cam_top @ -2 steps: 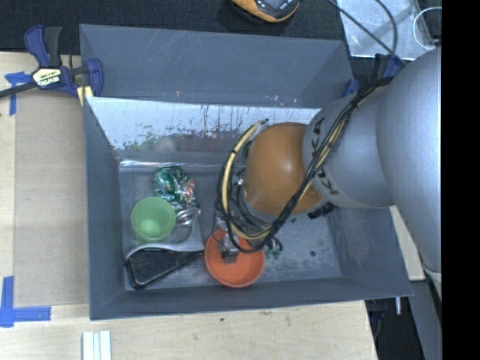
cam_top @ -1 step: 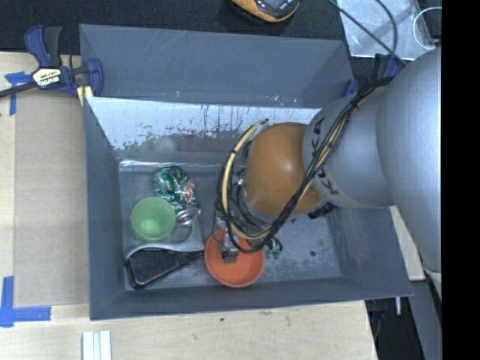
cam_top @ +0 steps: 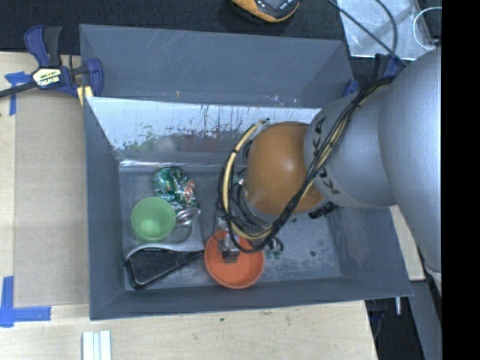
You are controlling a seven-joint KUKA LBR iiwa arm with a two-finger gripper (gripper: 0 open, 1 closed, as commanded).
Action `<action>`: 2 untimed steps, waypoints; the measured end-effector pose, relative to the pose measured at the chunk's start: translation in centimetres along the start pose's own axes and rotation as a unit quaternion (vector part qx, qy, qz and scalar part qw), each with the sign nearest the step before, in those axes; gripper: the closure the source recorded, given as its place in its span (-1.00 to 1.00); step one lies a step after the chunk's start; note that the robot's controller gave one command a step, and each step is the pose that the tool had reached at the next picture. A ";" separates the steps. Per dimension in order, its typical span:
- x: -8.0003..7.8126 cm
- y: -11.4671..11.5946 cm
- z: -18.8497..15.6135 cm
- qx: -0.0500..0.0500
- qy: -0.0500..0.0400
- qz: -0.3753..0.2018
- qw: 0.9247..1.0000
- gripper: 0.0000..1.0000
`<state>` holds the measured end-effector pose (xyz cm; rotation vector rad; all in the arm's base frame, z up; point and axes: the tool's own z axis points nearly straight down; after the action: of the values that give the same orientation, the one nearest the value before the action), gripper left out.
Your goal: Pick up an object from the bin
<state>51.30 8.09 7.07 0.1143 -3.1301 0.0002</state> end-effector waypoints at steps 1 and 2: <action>0.2 -0.1 -2.4 0.001 0.003 0.000 1.000 1.00; 0.0 -0.1 -4.2 0.000 0.000 0.000 1.000 1.00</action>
Offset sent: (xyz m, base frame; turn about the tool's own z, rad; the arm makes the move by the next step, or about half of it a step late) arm -0.0001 -0.0002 0.0113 0.0000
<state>51.31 8.04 11.28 0.1137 -3.1304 0.0014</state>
